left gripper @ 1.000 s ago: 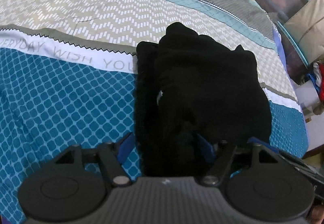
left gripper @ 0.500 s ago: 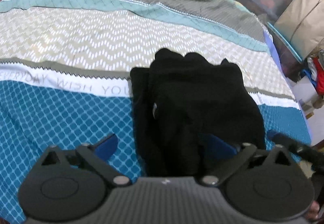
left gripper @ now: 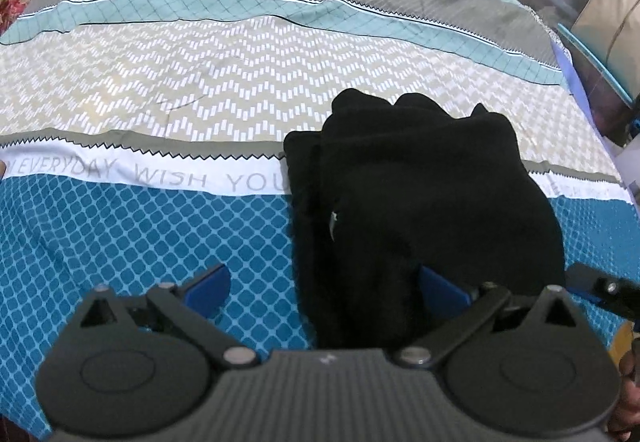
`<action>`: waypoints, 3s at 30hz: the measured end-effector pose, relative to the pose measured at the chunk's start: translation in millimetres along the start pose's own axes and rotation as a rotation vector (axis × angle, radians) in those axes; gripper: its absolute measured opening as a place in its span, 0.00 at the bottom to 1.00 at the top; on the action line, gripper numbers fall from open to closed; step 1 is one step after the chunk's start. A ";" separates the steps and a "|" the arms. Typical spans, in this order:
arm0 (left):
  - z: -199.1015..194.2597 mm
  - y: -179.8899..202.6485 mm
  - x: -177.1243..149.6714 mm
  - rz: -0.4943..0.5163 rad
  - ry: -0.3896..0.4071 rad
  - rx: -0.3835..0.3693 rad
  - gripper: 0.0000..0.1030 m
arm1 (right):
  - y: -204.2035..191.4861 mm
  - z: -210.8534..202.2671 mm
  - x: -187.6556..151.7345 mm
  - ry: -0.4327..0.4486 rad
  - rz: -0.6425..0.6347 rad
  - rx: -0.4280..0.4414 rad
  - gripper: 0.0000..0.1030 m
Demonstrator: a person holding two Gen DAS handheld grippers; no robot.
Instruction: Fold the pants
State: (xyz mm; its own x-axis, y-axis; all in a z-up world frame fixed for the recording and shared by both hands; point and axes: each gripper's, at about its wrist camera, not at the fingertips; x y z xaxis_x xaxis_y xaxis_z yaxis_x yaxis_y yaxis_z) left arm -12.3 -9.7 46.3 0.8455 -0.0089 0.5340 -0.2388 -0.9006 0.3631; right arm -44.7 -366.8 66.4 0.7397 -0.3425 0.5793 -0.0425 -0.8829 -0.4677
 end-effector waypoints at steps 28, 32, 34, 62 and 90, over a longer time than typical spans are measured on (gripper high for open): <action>14.7 -5.5 -0.3 -0.017 -0.044 -0.007 1.00 | 32.5 7.3 -20.0 -0.046 0.213 0.125 0.95; 15.9 -6.8 -0.2 -0.023 -0.048 -0.011 1.00 | 25.9 8.1 -23.0 -0.030 0.187 0.114 0.97; 16.4 -7.5 -0.1 -0.027 -0.050 -0.014 1.00 | 25.0 9.3 -22.7 -0.031 0.192 0.115 0.98; 18.3 -30.4 3.5 -0.117 -0.070 -0.149 1.00 | 24.3 16.0 -18.4 -0.051 0.174 0.119 1.00; 23.1 -32.1 29.7 -0.229 0.086 -0.535 0.70 | -41.1 63.8 38.5 -0.159 -0.203 0.243 0.51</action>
State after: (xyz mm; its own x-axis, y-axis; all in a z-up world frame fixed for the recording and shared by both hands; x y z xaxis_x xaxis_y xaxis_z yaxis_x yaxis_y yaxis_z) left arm 31.5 8.9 32.8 0.8672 0.2154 0.4489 -0.2820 -0.5306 0.7993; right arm 28.3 -323.2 65.3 0.8128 -0.0969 0.5744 0.2628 -0.8191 -0.5099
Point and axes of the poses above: each gripper's, at about its wrist camera, not at the fingertips, and z roughly the way its jaws point, y to its right, x to its top, and after that the axes turned 12 degrees about -x, right-handed
